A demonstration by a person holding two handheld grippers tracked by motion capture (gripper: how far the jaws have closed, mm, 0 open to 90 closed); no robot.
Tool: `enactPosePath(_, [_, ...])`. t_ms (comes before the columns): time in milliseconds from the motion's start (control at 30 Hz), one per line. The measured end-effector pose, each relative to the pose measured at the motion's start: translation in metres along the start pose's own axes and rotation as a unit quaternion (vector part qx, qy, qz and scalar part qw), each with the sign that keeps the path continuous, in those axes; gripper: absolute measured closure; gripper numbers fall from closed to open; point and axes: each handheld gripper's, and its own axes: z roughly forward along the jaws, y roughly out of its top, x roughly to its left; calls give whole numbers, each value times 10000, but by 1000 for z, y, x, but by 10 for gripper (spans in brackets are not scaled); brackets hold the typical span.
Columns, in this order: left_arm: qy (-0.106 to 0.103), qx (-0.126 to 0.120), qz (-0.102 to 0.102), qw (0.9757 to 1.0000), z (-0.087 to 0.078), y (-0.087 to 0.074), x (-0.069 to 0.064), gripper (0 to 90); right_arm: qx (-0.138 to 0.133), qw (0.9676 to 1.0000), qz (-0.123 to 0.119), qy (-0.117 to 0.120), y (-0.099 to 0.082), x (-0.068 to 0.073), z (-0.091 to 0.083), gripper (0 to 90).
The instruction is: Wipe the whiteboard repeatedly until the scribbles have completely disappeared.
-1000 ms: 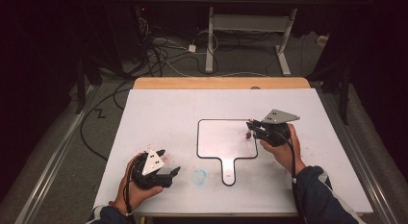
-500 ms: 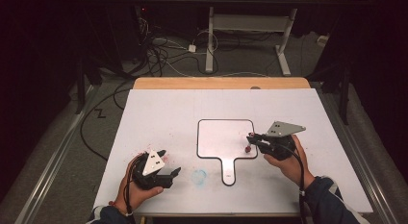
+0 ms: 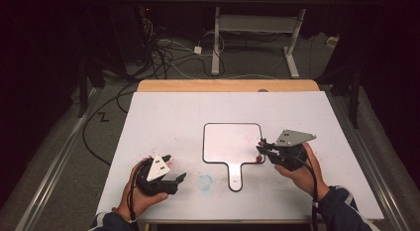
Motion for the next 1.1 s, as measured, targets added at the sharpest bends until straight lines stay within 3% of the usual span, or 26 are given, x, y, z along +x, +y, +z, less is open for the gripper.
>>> enactPosePath(300, [-15,23,34,10000,1,1,0,222,-297,9994,128,154,1,6,10,815])
enactPosePath(433, [-9,25,19,10000,1,0,0,222,-219,9997,101,108,1,6,8,817])
enactPosePath(633, [-11,-2,-12,10000,1,0,0,222,-128,9997,119,-155,-3,-3,2,817])
enactPosePath(867, [-41,32,6,10000,4,2,-1,222,-465,9985,301,-24,4,-11,26,817])
enactPosePath(1100, [-51,59,-28,10000,5,1,0,222,-655,9965,380,-354,12,-28,50,817])
